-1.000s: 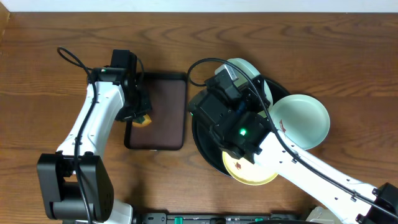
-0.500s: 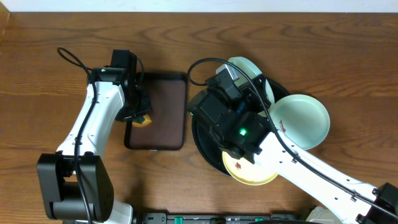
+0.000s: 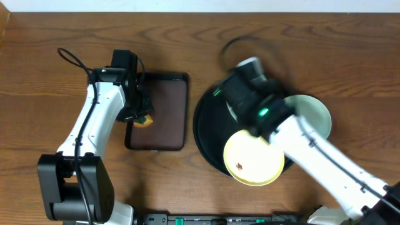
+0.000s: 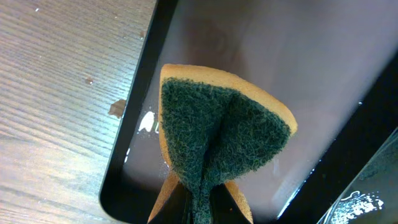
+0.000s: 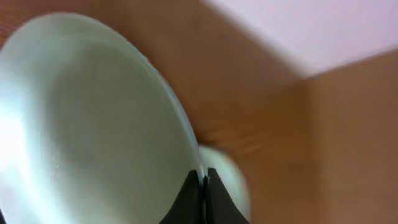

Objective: Clean dirty plates on tray and stack at the side
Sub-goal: 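Carry the plate right and set it on the table beside tray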

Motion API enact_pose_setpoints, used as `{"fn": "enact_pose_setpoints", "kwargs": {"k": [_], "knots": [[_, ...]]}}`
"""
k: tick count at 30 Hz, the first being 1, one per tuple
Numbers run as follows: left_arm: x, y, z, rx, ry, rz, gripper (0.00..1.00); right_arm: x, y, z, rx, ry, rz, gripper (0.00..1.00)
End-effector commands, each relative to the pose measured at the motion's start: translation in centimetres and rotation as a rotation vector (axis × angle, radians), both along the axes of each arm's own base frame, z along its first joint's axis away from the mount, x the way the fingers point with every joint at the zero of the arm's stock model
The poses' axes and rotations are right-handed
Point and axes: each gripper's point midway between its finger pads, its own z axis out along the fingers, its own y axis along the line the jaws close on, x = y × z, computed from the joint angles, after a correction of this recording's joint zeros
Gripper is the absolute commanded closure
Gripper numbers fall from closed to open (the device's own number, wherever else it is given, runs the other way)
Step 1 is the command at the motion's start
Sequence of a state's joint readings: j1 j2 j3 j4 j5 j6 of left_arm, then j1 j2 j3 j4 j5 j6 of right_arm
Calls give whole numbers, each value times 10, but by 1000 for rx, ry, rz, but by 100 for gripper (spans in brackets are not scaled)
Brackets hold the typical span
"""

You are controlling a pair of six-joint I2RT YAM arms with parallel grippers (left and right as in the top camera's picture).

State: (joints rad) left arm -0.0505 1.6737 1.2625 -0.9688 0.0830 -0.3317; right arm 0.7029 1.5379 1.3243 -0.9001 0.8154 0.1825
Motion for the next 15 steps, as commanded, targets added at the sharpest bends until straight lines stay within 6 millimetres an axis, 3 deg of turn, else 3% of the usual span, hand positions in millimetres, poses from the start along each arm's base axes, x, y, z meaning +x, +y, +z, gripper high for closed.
{"fn": "enact_pose_setpoints", "kwargs": {"k": [1,4,8,9,10,15], "knots": [[-1,-2,-1,-12,3,-17,93,2,-12,-17,497,160,-97,99],[-1,-2,-1,-12,2,-17,93,8,-44,-16,715,212,-168,99],[-1,-2,-1,-12,2,-17,93,14,-123,-18,945,208,-351,99],[-1,-2,-1,-12,2,-17,92,13,-159,-18,1015,172,-439,99],[-1,-2,-1,-12,2,-18,92,12,-172,-18,1036,157,-471,99],[-1,-2,-1,-12,2,-18,92,-14,-279,-39,1093,57,-774,99]]}}
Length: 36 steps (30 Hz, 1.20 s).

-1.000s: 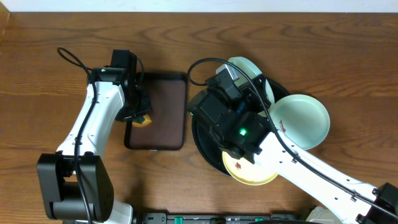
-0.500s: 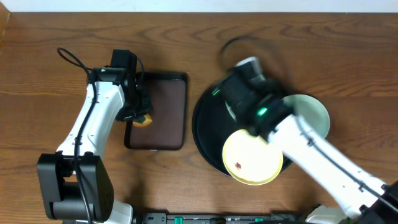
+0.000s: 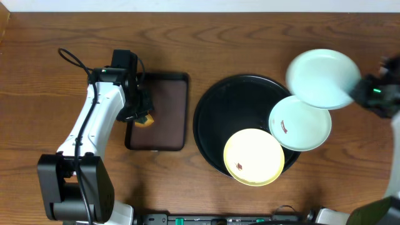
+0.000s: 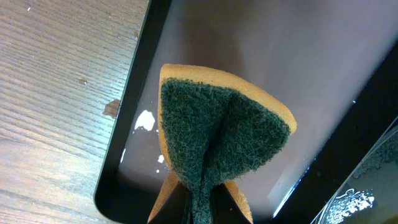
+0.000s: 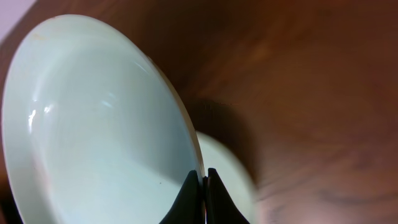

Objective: Clean dirty plates on tray and stack at the side
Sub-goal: 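Carry the plate right and set it on the table beside tray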

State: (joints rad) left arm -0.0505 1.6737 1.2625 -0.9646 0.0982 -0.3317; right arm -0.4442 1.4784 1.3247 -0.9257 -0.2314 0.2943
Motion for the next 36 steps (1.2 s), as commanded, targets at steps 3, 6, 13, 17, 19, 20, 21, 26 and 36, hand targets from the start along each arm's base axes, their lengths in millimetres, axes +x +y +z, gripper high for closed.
{"fn": "enact_pose_setpoints", "kwargs": {"k": [3,6,13,17,19,20,21,26,36], "knots": [[-2,1,-1,4,5,-16,93,-40,-82,-44,144,109,-306,99],[-2,1,-1,4,5,-16,93,-64,-117,-78,163,202,-433,99],[-2,1,-1,4,4,-16,93,-111,-145,-144,154,464,-539,99],[-1,1,-1,3,1,-16,93,-117,-144,-149,145,504,-536,66],[-1,1,-1,3,1,-16,92,-106,-137,-144,181,455,-507,43],[-1,1,-1,3,1,-16,93,-102,-134,-140,186,436,-497,38],[-1,1,-1,3,1,-16,93,-97,-131,-133,184,414,-485,36],[-1,1,-1,4,1,-21,92,-61,-96,-79,145,254,-340,37],[0,0,-1,4,-3,-20,93,-38,27,-56,-53,306,252,54]]}}
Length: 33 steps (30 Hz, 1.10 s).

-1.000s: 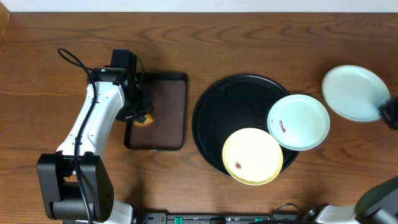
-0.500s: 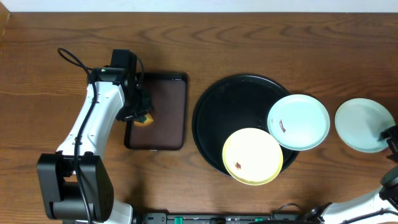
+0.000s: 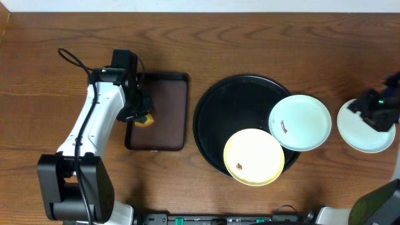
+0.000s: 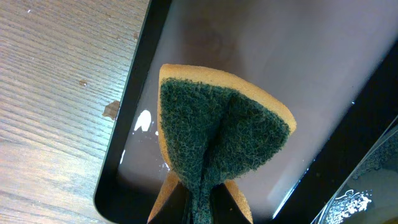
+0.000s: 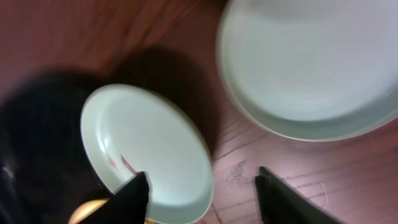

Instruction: Clean dirty plates on tray and stack at the side

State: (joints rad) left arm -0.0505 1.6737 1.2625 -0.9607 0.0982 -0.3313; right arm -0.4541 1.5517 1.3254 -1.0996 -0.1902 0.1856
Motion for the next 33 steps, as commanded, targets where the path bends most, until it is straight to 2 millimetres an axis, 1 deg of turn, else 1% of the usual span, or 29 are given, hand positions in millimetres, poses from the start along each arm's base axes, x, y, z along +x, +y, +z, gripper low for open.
{"fn": "enact_pose_setpoints", "kwargs": {"k": [1,4,5,6,7,8,10,12,14,16,18,19,20,22,25,27,30,31,33], "knots": [[-1,1,-1,4,1,-20,92,-4,25,-23,-87,95,208,54],[-1,1,-1,4,1,-20,93,-9,34,-44,-128,133,250,55],[-1,1,-1,4,1,-20,92,-11,38,-56,-128,138,260,56],[-1,1,-1,4,1,-20,93,-12,38,-63,-128,135,248,57],[-1,1,-1,4,1,-20,93,-11,36,-67,-134,130,223,57],[-1,1,-1,4,1,-20,93,-12,29,-72,-156,135,174,58],[-1,1,-1,4,1,-20,93,-17,10,-79,-241,161,59,60],[-1,1,-1,4,1,-20,93,-16,10,-83,-246,152,58,65],[-1,1,-1,4,1,-20,93,-13,14,-90,-228,128,64,73],[-1,1,-1,4,2,-20,93,-11,26,-102,-170,92,106,73],[-1,1,-1,4,2,-20,93,-15,35,-113,-130,85,118,72],[-1,1,-1,4,2,-20,93,-17,36,-117,-128,85,118,74],[-1,1,-1,4,2,-20,93,-19,36,-120,-128,86,118,78],[-1,0,-1,4,2,-20,92,-18,37,-121,-122,81,119,89],[-1,0,-1,4,1,-20,93,-12,39,-112,-115,42,123,99],[-1,1,-1,4,1,-20,93,-7,40,-105,-110,14,125,99],[-1,1,-1,4,2,-20,92,4,47,-83,-87,-71,136,99],[-1,0,-1,4,1,-20,93,10,54,-71,-61,-121,151,99],[-1,1,-1,4,0,-20,92,16,63,-57,-43,-172,177,99]]}}
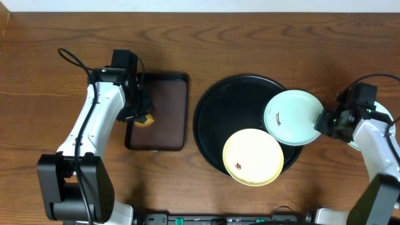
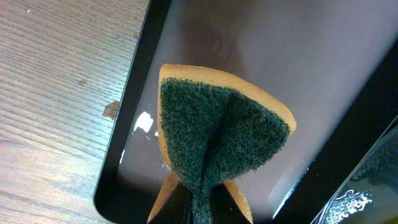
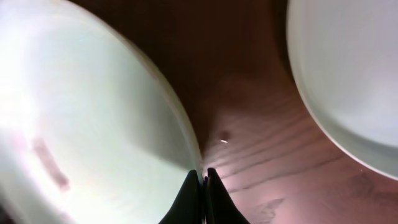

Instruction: Clean dirty plates on tray and stack at the side

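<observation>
A round black tray (image 1: 231,122) holds a yellow plate (image 1: 253,157) with a small red stain and a pale green plate (image 1: 290,117) with a red smear (image 3: 50,165). My right gripper (image 3: 202,182) is shut on that green plate's right rim (image 1: 326,119). A clean pale green plate (image 3: 348,74) lies on the wood to the right, mostly hidden under my right arm in the overhead view. My left gripper (image 2: 199,202) is shut on a folded yellow-and-green sponge (image 2: 221,134), held over the wet brown rectangular tray (image 1: 165,134).
The brown tray has a raised dark rim (image 2: 127,118) and water drops inside. A black cable (image 1: 72,57) loops at the back left. Bare wooden table (image 1: 50,106) surrounds both trays.
My right gripper was open above the gap between the two green plates. It is now shut on the stained green plate's right rim, and that plate sits slightly further left. The left arm is unchanged.
My right gripper first held a green plate over the black tray, then held it out at the far right. Later that plate lay on the table at the right with the gripper open. Now the gripper grips the stained green plate. The left gripper held the sponge throughout.
</observation>
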Motion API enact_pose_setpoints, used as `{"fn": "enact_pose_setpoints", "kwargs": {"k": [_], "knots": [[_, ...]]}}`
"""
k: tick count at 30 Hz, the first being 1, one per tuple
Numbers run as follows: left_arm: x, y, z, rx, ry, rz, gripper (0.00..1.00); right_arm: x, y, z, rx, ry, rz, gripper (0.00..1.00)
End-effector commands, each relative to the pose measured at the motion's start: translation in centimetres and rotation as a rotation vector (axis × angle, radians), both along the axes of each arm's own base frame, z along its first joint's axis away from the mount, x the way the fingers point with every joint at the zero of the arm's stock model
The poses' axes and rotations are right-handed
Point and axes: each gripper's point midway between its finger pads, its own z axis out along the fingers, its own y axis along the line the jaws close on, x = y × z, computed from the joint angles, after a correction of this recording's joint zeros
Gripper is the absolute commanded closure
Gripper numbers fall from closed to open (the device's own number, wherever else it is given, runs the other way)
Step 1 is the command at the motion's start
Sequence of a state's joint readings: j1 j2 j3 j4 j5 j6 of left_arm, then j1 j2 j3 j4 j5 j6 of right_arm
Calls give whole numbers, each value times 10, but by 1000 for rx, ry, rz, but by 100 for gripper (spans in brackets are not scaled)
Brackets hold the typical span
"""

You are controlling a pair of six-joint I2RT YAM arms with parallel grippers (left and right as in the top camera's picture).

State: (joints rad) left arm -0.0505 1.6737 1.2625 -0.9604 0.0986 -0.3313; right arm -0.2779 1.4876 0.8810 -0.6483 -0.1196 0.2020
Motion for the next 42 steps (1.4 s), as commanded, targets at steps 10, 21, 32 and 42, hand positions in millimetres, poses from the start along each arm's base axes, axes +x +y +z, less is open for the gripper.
{"fn": "enact_pose_setpoints", "kwargs": {"k": [10,21,32,42], "knots": [[1,-2,-1,-5,-7,-38,93,51,87,21,70,-152,96,99],[3,-5,0,-19,-18,-54,93,65,133,-34,152,-73,87,75],[3,-5,0,-17,-19,-73,93,77,133,-24,5,-155,454,87],[3,-16,1,-76,-22,-114,93,77,129,-61,14,-89,448,89]]}}
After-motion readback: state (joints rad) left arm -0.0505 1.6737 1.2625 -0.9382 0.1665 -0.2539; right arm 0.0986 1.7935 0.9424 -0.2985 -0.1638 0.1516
